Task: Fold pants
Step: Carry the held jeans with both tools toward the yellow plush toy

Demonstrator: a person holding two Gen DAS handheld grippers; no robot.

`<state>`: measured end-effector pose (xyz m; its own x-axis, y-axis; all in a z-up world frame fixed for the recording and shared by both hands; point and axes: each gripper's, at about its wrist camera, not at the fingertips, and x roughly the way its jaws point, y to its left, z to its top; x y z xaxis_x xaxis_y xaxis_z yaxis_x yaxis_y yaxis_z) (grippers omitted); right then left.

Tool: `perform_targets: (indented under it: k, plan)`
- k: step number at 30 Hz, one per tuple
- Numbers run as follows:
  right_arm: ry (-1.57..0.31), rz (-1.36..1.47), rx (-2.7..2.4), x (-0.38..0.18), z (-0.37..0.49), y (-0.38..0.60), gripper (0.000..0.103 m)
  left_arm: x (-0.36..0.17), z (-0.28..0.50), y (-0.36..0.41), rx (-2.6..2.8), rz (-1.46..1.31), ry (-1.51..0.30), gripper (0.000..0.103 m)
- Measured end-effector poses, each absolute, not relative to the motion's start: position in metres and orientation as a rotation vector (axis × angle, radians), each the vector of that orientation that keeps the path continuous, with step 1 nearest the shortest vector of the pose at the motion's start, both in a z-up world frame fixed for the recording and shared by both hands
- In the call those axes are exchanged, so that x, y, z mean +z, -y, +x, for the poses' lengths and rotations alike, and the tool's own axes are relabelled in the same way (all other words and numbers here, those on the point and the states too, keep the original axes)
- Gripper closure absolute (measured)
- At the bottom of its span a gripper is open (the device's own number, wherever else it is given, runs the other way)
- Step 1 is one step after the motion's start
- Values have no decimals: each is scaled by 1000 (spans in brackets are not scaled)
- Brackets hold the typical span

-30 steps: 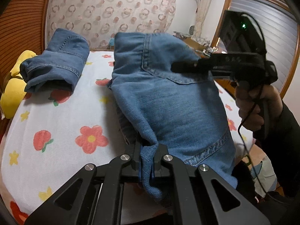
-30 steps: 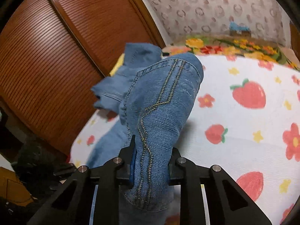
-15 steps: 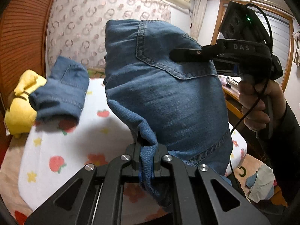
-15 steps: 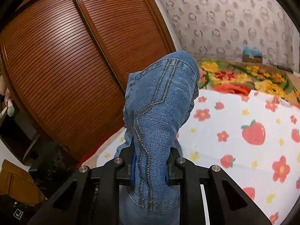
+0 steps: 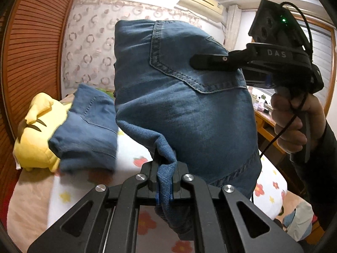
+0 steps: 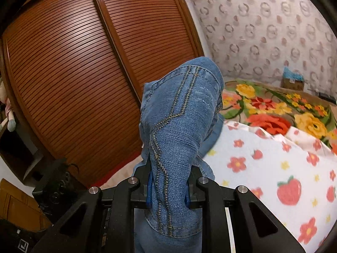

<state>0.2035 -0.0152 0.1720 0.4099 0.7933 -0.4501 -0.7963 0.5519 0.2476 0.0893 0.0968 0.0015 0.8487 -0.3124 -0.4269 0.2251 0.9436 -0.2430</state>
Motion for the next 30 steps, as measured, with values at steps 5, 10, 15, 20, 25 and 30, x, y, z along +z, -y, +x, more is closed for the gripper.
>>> perform_targets:
  k: [5, 10, 15, 20, 25, 30]
  plan:
    - [-563, -16, 1053, 181, 228, -16, 81, 14, 106, -131, -238, -215, -453, 97]
    - [-566, -4, 1135, 189, 257, -53, 81, 24, 116, -171, -163, -226, -415, 97]
    - [-558, 37, 1223, 196, 289, -89, 81, 34, 131, -210, -95, -231, -390, 97]
    - [-571, 212, 1301, 184, 344, -105, 81, 46, 154, -237, -36, -220, -371, 97]
    - [-715, 340, 1198, 110, 417, -97, 81, 23, 200, -245, -33, -210, -460, 97]
    - [-855, 269, 1001, 43, 469, -80, 75, -18, 238, -241, -39, -198, -603, 97]
